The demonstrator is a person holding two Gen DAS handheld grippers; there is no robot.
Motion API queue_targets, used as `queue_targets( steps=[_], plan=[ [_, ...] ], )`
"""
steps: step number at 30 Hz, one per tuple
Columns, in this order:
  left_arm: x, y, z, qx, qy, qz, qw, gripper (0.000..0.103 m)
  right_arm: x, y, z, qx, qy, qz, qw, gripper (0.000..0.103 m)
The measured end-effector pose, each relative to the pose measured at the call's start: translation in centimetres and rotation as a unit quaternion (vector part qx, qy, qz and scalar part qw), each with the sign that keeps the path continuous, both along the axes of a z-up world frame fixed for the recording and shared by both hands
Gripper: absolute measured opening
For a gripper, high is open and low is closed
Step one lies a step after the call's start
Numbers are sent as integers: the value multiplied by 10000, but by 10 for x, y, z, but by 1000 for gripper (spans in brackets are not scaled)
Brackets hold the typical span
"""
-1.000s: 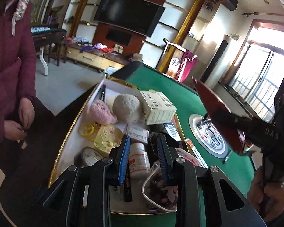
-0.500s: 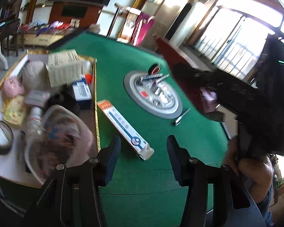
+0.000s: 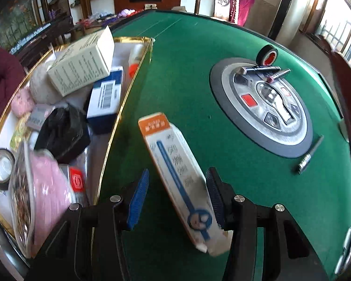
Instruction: Organize objects
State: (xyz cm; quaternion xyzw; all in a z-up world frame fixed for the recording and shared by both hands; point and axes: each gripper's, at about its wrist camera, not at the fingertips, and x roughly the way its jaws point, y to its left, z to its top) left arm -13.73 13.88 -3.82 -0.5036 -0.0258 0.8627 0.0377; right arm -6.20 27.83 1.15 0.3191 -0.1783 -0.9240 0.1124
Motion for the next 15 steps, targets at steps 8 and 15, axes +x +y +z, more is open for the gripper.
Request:
queue_targets(
  steps=[8, 15],
  plan=[
    [6, 11, 0, -24, 275, -571, 9980, 30, 8, 4, 1, -90, 83, -48, 9999, 49],
    [16, 31, -8, -493, 270, -1117, 9922, 43, 8, 10, -1, -105, 22, -248, 9996, 49]
  ],
)
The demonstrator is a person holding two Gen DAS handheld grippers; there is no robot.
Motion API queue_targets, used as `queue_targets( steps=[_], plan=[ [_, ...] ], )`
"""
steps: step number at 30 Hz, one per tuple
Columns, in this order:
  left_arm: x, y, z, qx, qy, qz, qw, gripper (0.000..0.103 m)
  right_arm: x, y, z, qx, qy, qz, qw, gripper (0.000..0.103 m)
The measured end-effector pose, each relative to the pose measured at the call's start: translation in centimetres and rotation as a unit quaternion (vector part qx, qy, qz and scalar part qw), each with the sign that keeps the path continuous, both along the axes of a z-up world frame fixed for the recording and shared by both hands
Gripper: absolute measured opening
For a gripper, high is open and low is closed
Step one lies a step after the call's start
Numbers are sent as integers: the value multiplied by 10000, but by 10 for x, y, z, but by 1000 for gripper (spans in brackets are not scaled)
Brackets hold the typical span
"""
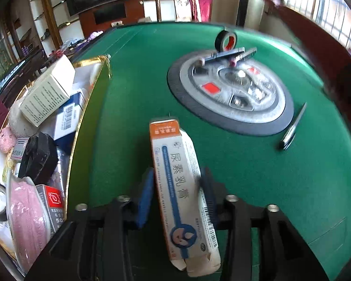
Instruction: Organize objects
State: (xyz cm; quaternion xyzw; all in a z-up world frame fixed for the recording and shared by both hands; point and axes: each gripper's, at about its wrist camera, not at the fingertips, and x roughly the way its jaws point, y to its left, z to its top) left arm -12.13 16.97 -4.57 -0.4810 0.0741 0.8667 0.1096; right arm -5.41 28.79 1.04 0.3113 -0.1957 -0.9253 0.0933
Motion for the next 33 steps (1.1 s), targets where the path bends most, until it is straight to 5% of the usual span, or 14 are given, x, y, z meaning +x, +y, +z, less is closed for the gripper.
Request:
queue_targets(
  steps=[2, 5, 16, 22, 29, 33],
  plan=[
    [2, 1, -1, -95, 146, -79, 9998, 47, 1, 1, -1, 15, -21, -41, 10000, 49],
    [7, -2, -4, 163, 149, -244, 9995, 25, 2, 1, -1, 41, -46, -89, 9999, 49],
    [24, -41, 32, 1380, 346, -267, 9895, 25, 0, 2, -1, 174, -82, -162, 9997, 49],
    [40, -118, 73, 1976, 785, 45, 9771, 25, -2, -13, 2, 243, -98, 34, 9997, 49],
    [22, -230, 67, 1841, 955, 921, 9739, 25, -16, -80, 24, 223, -146, 785, 9966, 49],
    [5, -252, 47, 1760, 796, 1056, 9755, 25, -41, -139, 37, 374, -246, 1252, 9911, 49]
  ],
)
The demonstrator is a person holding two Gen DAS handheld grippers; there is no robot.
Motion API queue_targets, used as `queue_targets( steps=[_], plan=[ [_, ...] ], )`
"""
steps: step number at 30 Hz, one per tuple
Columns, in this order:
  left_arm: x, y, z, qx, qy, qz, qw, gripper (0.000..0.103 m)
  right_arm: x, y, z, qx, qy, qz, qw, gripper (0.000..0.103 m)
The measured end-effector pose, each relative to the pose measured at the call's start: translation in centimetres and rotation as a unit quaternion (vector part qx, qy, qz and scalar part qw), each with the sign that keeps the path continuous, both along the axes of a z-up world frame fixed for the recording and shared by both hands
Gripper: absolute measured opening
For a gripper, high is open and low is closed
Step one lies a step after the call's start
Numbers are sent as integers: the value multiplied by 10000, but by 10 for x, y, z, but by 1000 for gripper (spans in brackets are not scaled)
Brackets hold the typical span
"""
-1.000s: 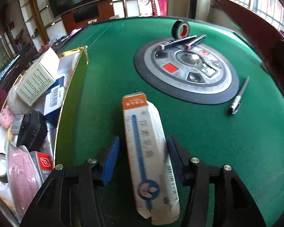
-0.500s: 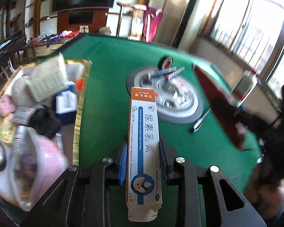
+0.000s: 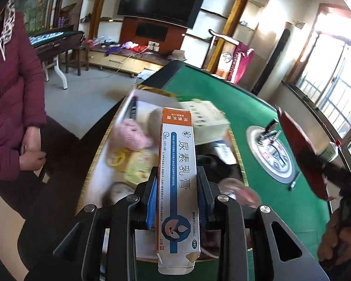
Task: Organize objects
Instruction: 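Release the ointment box into the tray with the left gripper while the right releases the red packet, then move both open grippers back to the turntable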
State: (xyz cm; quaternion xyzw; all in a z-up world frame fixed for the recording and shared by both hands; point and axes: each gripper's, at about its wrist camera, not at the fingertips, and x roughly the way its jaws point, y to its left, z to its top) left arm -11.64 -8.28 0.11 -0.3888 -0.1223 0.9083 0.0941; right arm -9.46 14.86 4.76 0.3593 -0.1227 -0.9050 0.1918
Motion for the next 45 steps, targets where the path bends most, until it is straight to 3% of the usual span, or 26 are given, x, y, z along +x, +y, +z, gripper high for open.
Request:
queue_targets(
  steps=[6, 11, 21, 27, 32, 38, 41, 45],
  plan=[
    [-9, -8, -21, 170, -207, -68, 9996, 25, -54, -99, 14, 535, -143, 420, 9976, 49],
    [-15, -13, -25, 301, -313, -61, 9990, 25, -106, -159, -5, 872, -584, 547, 9930, 49],
    [-18, -33, -31, 334, -406, -135, 9985, 25, -149, -206, -45, 1402, -974, 436, 9844, 49],
    [-12, -36, -31, 393, -418, -207, 9981, 26, -150, -221, -41, 1690, -895, 494, 9803, 59],
    [-8, -39, -27, 442, -443, -195, 9978, 26, -135, -222, -23, 1745, -659, 609, 9806, 62],
    [4, -36, -13, 407, -315, -221, 9984, 26, -90, -191, 11, 1293, -170, 592, 9897, 63],
    [13, -32, -3, 335, -196, -188, 9991, 26, -63, -143, 22, 848, 49, 316, 9959, 70],
    [27, -12, 15, 263, 18, -294, 9992, 26, -40, -57, 18, 272, -10, -286, 9992, 81]
  ],
)
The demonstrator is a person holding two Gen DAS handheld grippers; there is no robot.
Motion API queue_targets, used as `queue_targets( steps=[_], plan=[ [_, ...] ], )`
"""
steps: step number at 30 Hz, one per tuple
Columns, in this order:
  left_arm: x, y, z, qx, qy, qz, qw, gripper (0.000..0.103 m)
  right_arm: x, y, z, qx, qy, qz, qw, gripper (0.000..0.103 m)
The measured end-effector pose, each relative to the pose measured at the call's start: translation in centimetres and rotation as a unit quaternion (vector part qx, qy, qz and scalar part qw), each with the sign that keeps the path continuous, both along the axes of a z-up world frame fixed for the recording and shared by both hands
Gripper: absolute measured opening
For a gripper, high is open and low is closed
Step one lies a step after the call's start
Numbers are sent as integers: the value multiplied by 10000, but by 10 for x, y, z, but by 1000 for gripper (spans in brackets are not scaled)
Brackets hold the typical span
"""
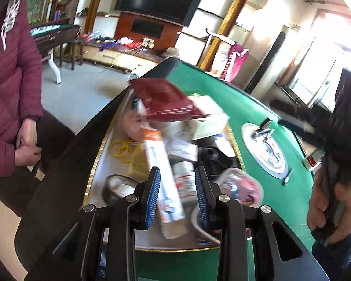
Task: Organize objects
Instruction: 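Move both open grippers back to the turntable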
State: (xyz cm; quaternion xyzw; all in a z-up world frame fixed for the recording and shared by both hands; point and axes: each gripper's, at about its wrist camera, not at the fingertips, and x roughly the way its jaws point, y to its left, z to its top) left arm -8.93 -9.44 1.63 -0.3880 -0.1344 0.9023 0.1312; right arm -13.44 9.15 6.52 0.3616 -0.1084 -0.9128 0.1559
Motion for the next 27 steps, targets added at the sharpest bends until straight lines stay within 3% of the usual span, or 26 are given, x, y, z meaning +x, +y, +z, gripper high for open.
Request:
queue_targets(
  steps=[2, 5, 7, 10, 13, 17, 19, 22, 25, 27],
  plan=[
    [4, 16, 7, -75, 65, -120, 9999, 26, 3, 47, -19, -55, -309, -265, 9992, 81],
    [7, 52, 17, -206, 128, -397, 9989, 26, 4, 111, -61, 245, -935, -728, 9926, 81],
    [6, 81, 23, -327, 126, -639, 9973, 26, 12, 147, -75, 323, -1102, -1015, 9882, 79],
    [-5, 139, 34, -597, 83, -1131, 9918, 26, 28, 203, -72, -86, -925, -1297, 9872, 79],
    [-24, 206, 46, -1113, 169, -1596, 9807, 26, 41, 242, -64, 16, -663, -1608, 9848, 79],
    [-83, 294, 42, -2004, 90, -2061, 9578, 26, 51, 281, -67, 106, -453, -2004, 9786, 79],
    [-110, 320, 31, -2148, 3, -2278, 9497, 26, 52, 296, -67, -91, -473, -2127, 9759, 79],
    [-164, 351, 3, -2361, -336, -2199, 9459, 26, 56, 302, -63, -437, -381, -2058, 9769, 79],
    [-194, 363, -15, -2260, -600, -2208, 9469, 26, 58, 302, -61, -560, -332, -2025, 9771, 79],
    [-206, 376, -23, -2411, -567, -2187, 9438, 26, 58, 305, -64, -698, -376, -2020, 9762, 79]
  ],
)
